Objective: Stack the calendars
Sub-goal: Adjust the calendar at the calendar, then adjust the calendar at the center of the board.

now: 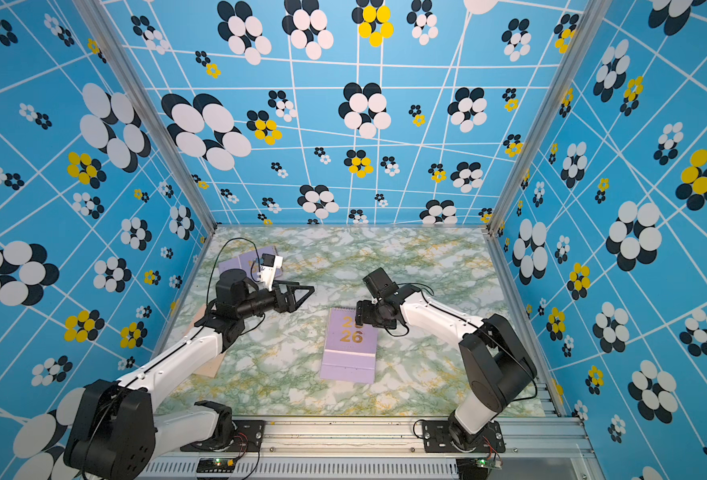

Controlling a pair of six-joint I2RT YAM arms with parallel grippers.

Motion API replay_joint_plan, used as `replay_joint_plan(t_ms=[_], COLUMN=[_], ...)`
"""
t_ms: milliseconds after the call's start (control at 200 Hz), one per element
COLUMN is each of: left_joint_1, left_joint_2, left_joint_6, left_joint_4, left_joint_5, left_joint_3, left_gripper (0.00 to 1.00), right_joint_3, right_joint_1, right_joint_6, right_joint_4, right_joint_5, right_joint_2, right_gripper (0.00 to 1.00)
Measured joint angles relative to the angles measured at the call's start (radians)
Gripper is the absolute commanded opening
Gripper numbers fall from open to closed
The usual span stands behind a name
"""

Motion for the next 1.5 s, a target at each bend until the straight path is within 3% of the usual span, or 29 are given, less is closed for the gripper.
replay_joint_plan(t_ms=[140,220,625,845,1309,1499], left_joint_1=[0.004,0.027,0.317,0.408,0.443,0.444], left_joint_2=[0.029,0.055,0.261,0.484,1.08,1.229], left_joint_6=[0.043,0.061,0.064,0.133,0.3,0.327], left_joint_4=[-0.116,-0.185,-0.444,-0.666,-1.092,-1.196], left_joint_5=[-0.079,-0.116,-0.228,-0.315,-0.446,-0.498], left_joint_3=[0.099,0.179,0.576,0.877,1.564,1.715], left_gripper=[0.99,1.0,1.0,0.99,1.0,1.0], right_joint_3=[0.062,0.117,0.467,0.607,0.726,0.727], right_joint_1=[0.0,0.0,0.0,0.0,0.008,0.019], right_joint_6=[-0.039,-0.06,-0.127,-0.138,-0.133,-0.122], right_joint_4=[-0.037,-0.041,-0.038,-0.052,-0.088,-0.09], right_joint_5=[0.025,0.036,0.016,-0.034,-0.095,-0.101], right_joint_2=[0.0,0.0,0.188,0.287,0.38,0.401], right_gripper=[0.79,0.86,0.99,0.99,0.99,0.99])
